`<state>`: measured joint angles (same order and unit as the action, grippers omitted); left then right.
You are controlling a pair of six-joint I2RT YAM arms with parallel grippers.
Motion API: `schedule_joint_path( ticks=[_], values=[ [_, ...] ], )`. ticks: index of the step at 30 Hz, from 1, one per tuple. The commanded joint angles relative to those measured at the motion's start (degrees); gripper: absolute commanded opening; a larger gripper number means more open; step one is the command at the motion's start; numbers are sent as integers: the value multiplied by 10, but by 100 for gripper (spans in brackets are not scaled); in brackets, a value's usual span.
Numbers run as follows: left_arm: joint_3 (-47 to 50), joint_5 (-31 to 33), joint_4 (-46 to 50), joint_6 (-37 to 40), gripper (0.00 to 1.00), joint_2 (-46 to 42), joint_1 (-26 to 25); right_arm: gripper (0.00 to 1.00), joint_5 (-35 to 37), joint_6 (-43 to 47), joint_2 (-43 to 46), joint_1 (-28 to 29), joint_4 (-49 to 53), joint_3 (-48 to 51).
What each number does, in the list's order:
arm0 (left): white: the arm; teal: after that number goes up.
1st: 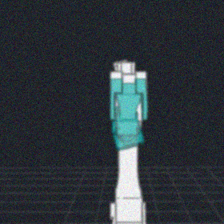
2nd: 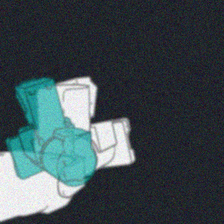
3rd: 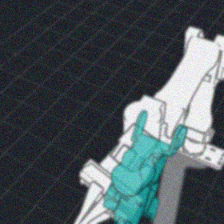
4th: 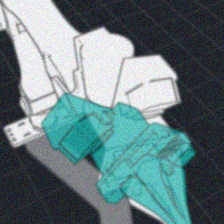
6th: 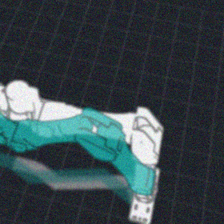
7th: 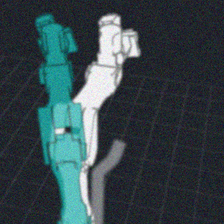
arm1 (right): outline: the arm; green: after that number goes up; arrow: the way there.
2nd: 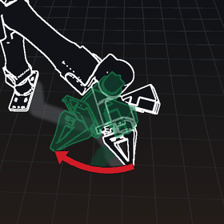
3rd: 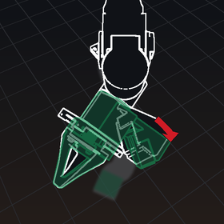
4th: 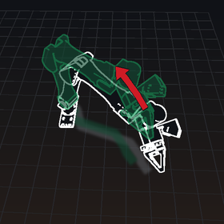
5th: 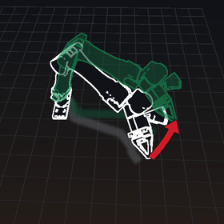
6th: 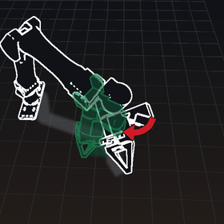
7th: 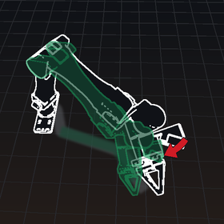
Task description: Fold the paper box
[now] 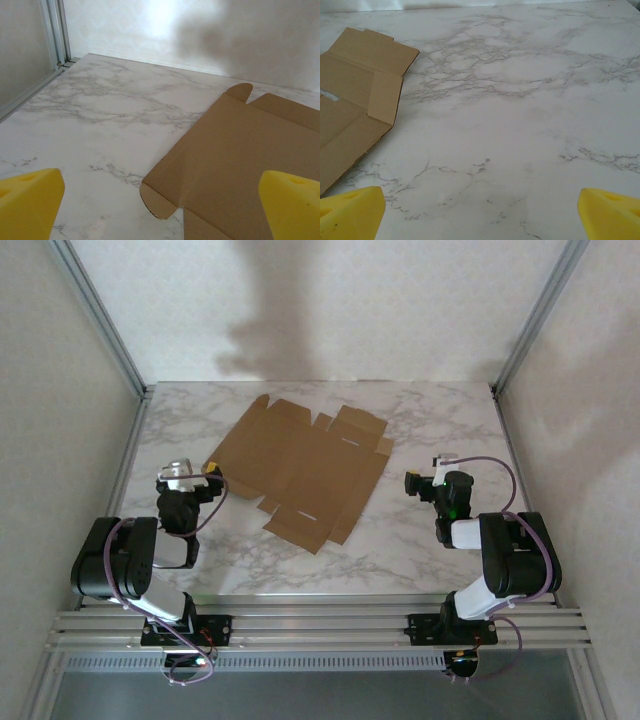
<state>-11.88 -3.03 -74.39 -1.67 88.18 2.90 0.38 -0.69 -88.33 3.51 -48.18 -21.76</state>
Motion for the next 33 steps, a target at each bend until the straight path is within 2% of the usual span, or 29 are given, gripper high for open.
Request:
schedule_joint_path(
  ticks=[1,10,12,17,19,22,24,28,31,33],
  values=[
    [-5,10,-8,-5,99,0,6,99,13,-2,-2,-3,1,-10],
    [-3,13,-12,-5,99,-2,6,99,12,-2,-1,-4,-2,-9],
    [-13,15,16,2,99,-21,0,99,3,2,18,-4,21,-14],
    [-69,70,199,7,99,-128,-32,99,21,-3,118,4,169,-60],
    [-93,89,265,-13,99,-172,-51,99,30,-38,165,9,254,-88],
    [-143,105,373,-40,99,-215,-87,99,1,-116,213,23,379,-136],
    [-178,100,446,-64,99,-228,-108,99,-50,-152,230,38,426,-156],
    [-247,45,565,-126,99,-222,-132,99,-64,-249,247,88,493,-177],
    [-286,-4,608,-150,99,-195,-138,99,-71,-304,237,128,528,-194],
    [-311,-34,622,-162,99,-166,-139,99,-100,-331,215,152,528,-203]
  ],
)
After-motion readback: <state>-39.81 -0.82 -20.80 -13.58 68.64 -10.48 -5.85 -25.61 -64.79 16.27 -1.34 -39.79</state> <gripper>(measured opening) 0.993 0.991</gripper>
